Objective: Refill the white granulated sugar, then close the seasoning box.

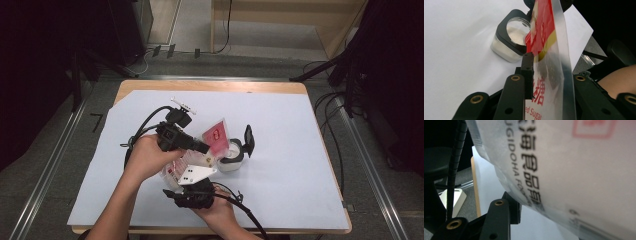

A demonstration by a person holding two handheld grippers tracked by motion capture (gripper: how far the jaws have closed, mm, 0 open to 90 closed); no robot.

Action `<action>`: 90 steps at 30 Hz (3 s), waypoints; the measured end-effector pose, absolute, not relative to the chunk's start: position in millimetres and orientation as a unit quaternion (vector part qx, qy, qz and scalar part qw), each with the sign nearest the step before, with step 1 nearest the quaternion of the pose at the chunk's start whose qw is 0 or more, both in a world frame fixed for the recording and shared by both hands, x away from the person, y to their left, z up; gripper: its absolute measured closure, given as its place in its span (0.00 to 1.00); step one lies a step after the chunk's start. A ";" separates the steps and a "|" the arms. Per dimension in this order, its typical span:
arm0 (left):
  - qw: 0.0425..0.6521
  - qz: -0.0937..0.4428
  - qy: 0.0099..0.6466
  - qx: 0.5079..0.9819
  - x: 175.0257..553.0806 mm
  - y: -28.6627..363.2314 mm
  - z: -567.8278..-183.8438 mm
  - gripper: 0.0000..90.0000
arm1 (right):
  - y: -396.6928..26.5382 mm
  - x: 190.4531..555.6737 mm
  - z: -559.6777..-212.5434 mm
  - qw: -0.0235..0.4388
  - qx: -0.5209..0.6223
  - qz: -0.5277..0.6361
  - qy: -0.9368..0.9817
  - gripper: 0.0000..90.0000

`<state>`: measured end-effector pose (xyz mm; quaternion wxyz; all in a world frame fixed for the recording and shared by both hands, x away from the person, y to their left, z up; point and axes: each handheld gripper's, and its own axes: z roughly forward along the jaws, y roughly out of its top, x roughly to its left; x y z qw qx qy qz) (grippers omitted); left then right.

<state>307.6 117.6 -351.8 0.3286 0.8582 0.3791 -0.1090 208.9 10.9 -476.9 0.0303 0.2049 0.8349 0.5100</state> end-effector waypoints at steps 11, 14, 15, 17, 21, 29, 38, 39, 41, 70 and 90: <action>0.323 -0.118 0.373 0.862 312.8 114.3 -364.4 0.84 | 12.0 207.9 -490.0 0.034 0.192 0.500 0.844 0.66; 0.326 -0.124 0.375 0.859 314.7 115.2 -367.4 0.84 | 11.8 207.9 -493.5 0.032 0.191 0.496 0.846 0.66; 0.326 -0.126 0.375 0.858 315.3 115.8 -367.8 0.84 | 11.9 208.1 -494.9 0.033 0.189 0.495 0.848 0.66; 0.328 -0.132 0.381 0.854 316.3 116.3 -368.9 0.85 | 12.2 208.5 -497.4 0.030 0.191 0.490 0.850 0.65; 0.330 -0.153 0.381 0.850 319.1 117.1 -374.1 0.87 | 13.1 209.1 -501.7 0.030 0.194 0.481 0.855 0.65; 0.360 -0.182 0.385 0.830 323.4 130.6 -378.0 0.97 | 12.3 211.3 -502.7 0.036 0.194 0.472 0.859 0.65; 0.393 -0.191 0.381 0.815 321.0 151.3 -366.1 1.00 | 5.7 219.6 -499.9 0.037 0.203 0.480 0.853 0.61; 0.397 -0.193 0.379 0.813 321.4 153.9 -364.9 1.00 | 4.9 220.2 -499.2 0.038 0.204 0.481 0.852 0.60; 0.406 -0.199 0.385 0.805 321.2 158.1 -362.9 1.00 | 3.5 222.1 -498.1 0.038 0.205 0.486 0.849 0.59; 0.477 -0.099 0.433 0.758 322.7 207.6 -344.1 1.00 | -40.8 253.8 -491.8 0.004 0.296 0.474 0.829 0.55; 0.480 -0.062 0.421 0.767 356.2 182.6 -385.0 1.00 | -65.6 253.4 -474.9 -0.038 0.283 0.477 0.831 0.56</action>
